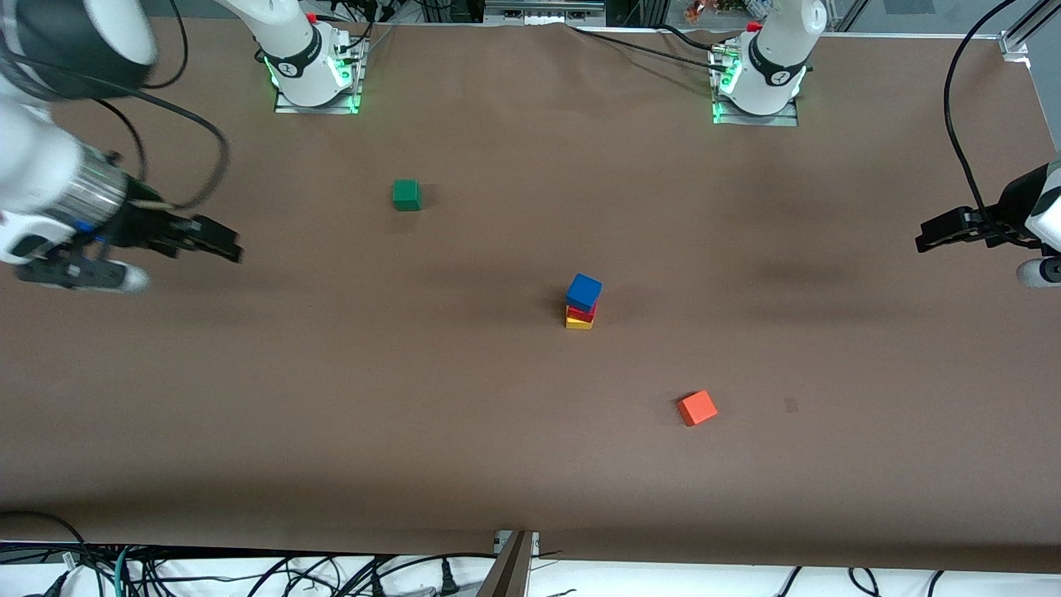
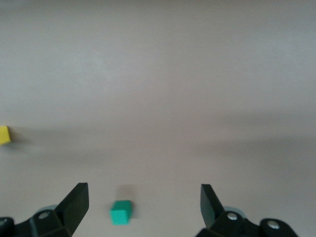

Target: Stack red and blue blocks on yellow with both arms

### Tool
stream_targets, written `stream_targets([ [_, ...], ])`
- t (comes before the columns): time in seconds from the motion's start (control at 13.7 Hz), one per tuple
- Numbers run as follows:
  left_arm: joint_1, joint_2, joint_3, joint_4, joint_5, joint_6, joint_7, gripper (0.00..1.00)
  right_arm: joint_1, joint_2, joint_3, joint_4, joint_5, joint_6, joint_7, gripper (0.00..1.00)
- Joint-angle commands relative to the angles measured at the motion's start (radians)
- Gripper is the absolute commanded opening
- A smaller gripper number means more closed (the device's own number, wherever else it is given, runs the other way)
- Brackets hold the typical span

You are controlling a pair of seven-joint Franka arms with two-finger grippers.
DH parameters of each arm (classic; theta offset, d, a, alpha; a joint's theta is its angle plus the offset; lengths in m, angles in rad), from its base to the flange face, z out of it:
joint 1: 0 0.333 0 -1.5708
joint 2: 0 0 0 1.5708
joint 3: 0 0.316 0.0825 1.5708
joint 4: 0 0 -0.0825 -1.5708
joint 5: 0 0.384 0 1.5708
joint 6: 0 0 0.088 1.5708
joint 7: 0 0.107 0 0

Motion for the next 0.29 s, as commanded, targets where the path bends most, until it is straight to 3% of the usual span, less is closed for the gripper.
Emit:
stream_targets([
  [0.0,-0.003,0.006,0.003,0.018,-0.017,-0.004,-0.009,1.00,-0.019,-0.045,0.016,-0.043,-0.044,0.006,-0.048,1.00],
  [0.22,-0.003,0.006,0.003,0.018,-0.017,-0.004,-0.008,1.00,-0.010,-0.028,0.021,-0.007,-0.058,0.006,-0.047,1.00],
])
